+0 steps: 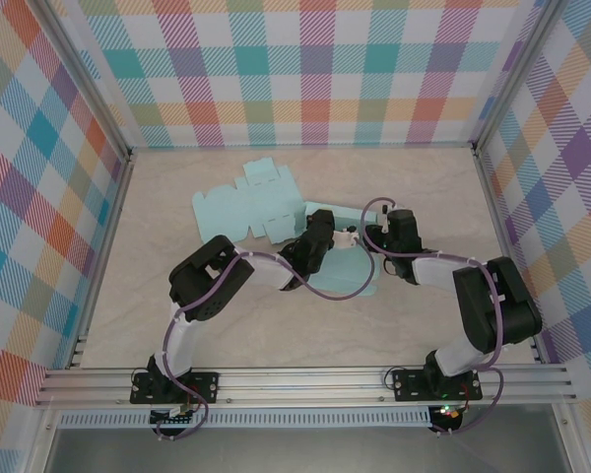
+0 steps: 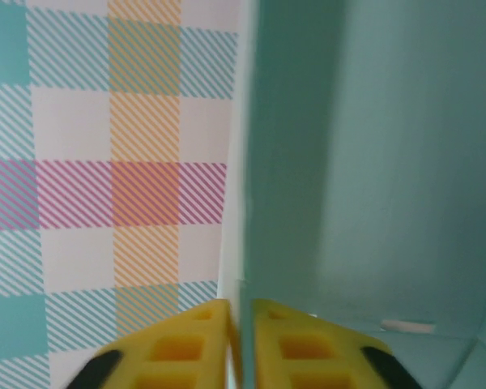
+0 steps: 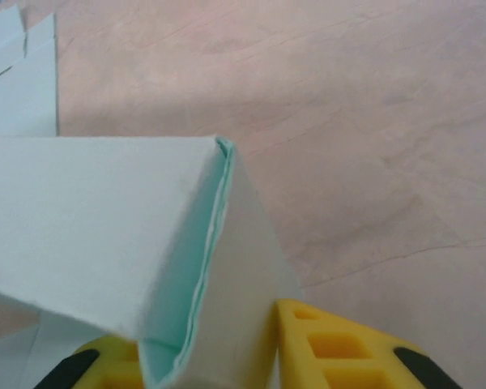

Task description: Fold the paper box

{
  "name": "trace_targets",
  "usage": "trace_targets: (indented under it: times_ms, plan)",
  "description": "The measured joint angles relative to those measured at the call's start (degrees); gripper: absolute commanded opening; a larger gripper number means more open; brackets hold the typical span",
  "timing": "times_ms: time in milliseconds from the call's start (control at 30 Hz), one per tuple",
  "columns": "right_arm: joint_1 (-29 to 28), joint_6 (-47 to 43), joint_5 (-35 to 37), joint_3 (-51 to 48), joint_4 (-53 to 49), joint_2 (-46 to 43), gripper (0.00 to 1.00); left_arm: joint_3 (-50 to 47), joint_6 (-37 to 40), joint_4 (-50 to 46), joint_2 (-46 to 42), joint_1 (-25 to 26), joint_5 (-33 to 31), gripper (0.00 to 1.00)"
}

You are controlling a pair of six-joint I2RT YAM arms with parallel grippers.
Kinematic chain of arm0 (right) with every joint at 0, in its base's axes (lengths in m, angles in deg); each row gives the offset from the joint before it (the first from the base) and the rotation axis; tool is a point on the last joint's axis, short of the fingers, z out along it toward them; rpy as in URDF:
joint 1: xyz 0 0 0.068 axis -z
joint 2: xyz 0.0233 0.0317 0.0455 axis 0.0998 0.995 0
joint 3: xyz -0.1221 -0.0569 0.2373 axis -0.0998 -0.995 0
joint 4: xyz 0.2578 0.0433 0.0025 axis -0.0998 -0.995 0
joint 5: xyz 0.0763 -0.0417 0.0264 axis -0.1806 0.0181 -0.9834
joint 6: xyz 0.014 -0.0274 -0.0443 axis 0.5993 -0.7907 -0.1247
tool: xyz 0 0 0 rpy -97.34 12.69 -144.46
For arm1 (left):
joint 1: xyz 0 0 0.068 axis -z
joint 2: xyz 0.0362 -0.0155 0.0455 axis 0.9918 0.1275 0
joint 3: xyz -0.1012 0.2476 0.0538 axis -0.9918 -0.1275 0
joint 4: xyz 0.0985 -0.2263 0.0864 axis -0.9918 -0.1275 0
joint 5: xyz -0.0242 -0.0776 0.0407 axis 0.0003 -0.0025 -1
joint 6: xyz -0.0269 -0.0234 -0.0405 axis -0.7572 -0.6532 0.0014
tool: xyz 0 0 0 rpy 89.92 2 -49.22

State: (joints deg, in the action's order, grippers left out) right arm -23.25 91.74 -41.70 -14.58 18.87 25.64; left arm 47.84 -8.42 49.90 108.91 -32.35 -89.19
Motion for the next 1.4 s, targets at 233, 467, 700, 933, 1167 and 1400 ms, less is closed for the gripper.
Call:
trace_targets:
  times_ms: [233, 467, 700, 933, 1167, 1400]
  plan:
    - [-1.0, -1.9, 3.4, 0.0, -0.5, 0.0, 0.13, -3.1, -9.7, -2.6, -3.8, 2.1, -0.6, 0.70]
    - [-1.6, -3.6, 5.0, 0.1, -4.7, -3.0, 0.05, -10.9, -24.3, -5.7, -18.6, 3.6, -2.5, 1.00]
    - [-1.6, -5.4, 6.9, 0.3, -9.3, -9.5, 0.00, -17.4, -42.4, -9.3, -34.9, 4.7, -5.9, 1.00]
    - [-1.6, -7.1, 9.6, 0.9, -14.5, -14.6, 0.00, -17.9, -73.7, -22.6, -47.6, 0.2, -6.7, 1.00]
    - [-1.6, -9.9, 9.7, 1.1, -18.8, -21.0, 0.00, -12.9, -100.9, -37.4, -44.7, -14.7, 9.4, 1.00]
    - [-1.6, -11.8, 8.7, 1.2, -19.5, -21.6, 0.00, -7.3, -109.4, -40.7, -38.1, -13.9, 23.6, 1.00]
